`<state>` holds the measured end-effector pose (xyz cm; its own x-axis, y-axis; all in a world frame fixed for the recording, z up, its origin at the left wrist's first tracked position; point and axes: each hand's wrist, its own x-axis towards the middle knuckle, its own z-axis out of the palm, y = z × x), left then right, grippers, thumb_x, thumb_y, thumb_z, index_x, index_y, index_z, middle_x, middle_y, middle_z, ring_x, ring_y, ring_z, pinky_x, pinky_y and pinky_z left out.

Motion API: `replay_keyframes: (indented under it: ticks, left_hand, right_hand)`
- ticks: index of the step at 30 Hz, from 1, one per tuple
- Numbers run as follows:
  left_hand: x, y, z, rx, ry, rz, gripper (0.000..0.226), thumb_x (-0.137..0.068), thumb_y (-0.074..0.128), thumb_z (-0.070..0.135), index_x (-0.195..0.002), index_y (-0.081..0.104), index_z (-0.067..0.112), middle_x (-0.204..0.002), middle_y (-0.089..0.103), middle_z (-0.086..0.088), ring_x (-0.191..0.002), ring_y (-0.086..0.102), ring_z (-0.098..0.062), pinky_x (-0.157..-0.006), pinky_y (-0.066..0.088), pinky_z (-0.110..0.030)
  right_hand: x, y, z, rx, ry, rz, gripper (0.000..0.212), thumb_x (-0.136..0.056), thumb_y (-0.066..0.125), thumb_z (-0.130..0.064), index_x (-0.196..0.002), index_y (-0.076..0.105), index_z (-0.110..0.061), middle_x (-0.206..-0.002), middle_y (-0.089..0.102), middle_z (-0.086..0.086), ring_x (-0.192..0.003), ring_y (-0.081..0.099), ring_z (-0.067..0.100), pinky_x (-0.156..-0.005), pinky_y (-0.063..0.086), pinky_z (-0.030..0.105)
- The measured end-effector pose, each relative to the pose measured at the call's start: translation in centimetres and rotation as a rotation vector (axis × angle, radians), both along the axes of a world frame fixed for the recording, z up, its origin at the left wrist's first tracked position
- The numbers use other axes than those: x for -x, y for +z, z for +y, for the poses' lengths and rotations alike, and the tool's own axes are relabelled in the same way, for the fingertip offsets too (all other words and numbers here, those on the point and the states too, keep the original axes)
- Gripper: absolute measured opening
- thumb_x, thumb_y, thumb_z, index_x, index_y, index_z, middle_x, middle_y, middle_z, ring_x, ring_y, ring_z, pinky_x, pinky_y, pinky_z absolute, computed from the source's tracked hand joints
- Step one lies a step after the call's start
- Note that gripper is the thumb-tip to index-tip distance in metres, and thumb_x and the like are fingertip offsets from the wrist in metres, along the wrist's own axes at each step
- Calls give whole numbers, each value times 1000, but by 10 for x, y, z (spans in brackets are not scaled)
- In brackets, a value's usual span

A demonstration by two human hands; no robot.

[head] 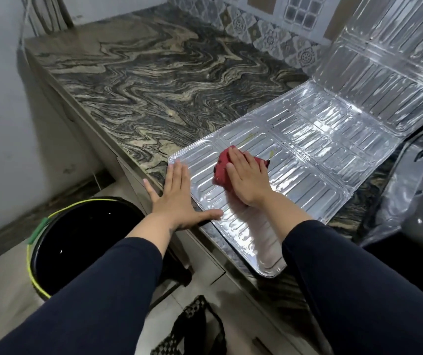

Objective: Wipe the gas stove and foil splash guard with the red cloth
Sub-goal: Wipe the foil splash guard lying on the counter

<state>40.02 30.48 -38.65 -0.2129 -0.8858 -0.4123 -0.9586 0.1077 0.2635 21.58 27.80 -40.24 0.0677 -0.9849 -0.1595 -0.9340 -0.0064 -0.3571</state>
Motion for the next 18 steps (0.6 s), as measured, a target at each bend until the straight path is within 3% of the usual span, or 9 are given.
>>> replay_keyframes:
  ticks: [3, 8, 18]
  left_hand:
    - [-5, 11, -24, 39, -21, -33, 151, -39, 44, 97, -141, -33, 15, -147, -44, 1, -135, -42, -16, -103, -22, -69]
    - [-10, 17, -57, -99, -129, -141, 161, -32, 50, 96, -139, -36, 12, -145, -48, -2, -131, -47, -21, -103, -19, -71]
    - [-10, 2, -61, -98, -106, -131, 161, -29, 50, 96, -140, -35, 18, -143, -49, 3, -128, -49, -21, -102, -21, -71]
  right_hand:
    - [1, -2, -2, 7, 9, 35, 59, -100, 15, -47, -152, -3, -25, -162, 3, -6, -148, 0, 18, -118, -2, 47]
    - [2, -4, -5, -14, -7, 24, 68, -98, 25, -52, -152, -3, -22, -162, -3, -3, -148, -2, 17, -119, -4, 46]
    - [-28, -7, -47, 86, 222, 86, 52, -101, 23, -42, -151, 15, -29, -161, 11, -7, -148, 7, 19, -118, 1, 47]
